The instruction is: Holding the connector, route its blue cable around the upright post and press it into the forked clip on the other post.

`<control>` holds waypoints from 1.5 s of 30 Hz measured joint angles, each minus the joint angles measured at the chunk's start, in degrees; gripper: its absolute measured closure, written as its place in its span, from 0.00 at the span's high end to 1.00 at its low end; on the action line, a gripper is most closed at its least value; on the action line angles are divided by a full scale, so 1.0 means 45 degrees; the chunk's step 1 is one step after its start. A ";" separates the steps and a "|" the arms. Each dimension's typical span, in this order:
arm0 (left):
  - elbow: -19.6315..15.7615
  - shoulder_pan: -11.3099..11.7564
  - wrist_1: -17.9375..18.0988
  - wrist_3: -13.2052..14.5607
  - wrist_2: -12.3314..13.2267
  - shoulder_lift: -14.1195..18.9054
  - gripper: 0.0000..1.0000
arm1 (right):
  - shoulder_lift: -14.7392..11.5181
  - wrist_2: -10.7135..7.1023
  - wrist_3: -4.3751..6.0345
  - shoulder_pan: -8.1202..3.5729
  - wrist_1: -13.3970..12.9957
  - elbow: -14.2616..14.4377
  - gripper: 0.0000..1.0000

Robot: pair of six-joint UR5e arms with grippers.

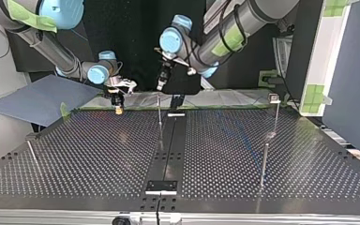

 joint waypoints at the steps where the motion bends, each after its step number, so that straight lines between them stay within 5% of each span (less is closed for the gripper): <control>1: -0.0121 0.0012 0.0004 -0.0104 -0.0047 0.0120 1.00 | 0.0000 -0.0006 0.0000 0.0001 0.0002 -0.0001 0.15; 34: -0.3901 0.0024 0.2877 -0.2499 0.0075 0.3897 1.00 | 0.0000 -0.0147 0.0117 0.0046 0.0091 0.0004 0.15; 45: -0.5162 -0.0007 0.4009 -0.2572 0.0050 0.5161 1.00 | 0.0000 -0.0147 0.0117 0.0066 0.0086 0.0004 0.15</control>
